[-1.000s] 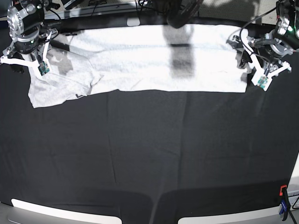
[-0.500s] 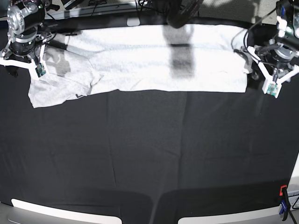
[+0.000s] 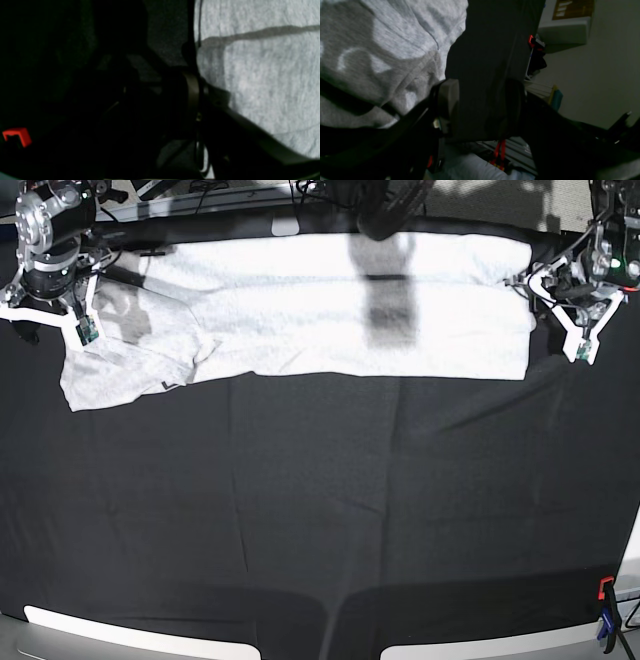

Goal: Layout the t-shirt on the table in an organized manner, then fold the t-shirt properly
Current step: 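Lower the folded hem onto the shirt and open the left gripper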

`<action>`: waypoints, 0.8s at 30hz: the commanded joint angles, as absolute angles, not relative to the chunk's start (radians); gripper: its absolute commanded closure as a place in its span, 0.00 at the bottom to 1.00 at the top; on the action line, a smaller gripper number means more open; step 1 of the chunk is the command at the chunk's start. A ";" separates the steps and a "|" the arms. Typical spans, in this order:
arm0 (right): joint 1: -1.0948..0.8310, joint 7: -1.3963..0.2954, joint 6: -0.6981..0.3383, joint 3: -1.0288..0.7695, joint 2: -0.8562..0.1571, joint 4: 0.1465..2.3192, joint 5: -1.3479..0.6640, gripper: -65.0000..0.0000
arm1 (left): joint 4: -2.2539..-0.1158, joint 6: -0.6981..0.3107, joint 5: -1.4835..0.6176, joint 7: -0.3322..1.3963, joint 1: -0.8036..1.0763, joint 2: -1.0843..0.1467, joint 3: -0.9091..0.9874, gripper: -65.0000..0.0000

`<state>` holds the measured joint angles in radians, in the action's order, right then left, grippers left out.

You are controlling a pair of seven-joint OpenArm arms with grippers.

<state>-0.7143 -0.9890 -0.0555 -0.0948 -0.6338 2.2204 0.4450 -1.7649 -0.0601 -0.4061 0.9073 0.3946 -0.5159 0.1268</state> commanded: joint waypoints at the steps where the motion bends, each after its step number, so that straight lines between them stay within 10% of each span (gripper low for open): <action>1: -0.715 -0.985 -0.043 -0.105 -0.648 2.238 0.465 0.55 | -1.787 -0.063 -0.410 0.897 0.372 -0.530 0.142 0.63; 18: -0.715 -0.985 -0.040 -0.105 -0.648 2.238 0.465 0.55 | -1.911 -0.055 0.045 0.859 0.347 -0.530 0.206 0.62; 22: -0.715 -0.984 -0.040 -0.105 -0.648 2.238 0.465 0.55 | -1.911 -0.055 0.045 0.858 0.347 -0.530 0.206 0.30; 24: -0.715 -0.984 -0.040 -0.105 -0.648 2.238 0.465 0.55 | -1.911 -0.055 0.044 0.858 0.347 -0.530 0.206 0.31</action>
<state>-0.7147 -0.9890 -0.0547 -0.0948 -0.6342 2.2200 0.4450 -1.8954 -0.0628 0.0341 0.8715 0.3542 -0.5129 0.1978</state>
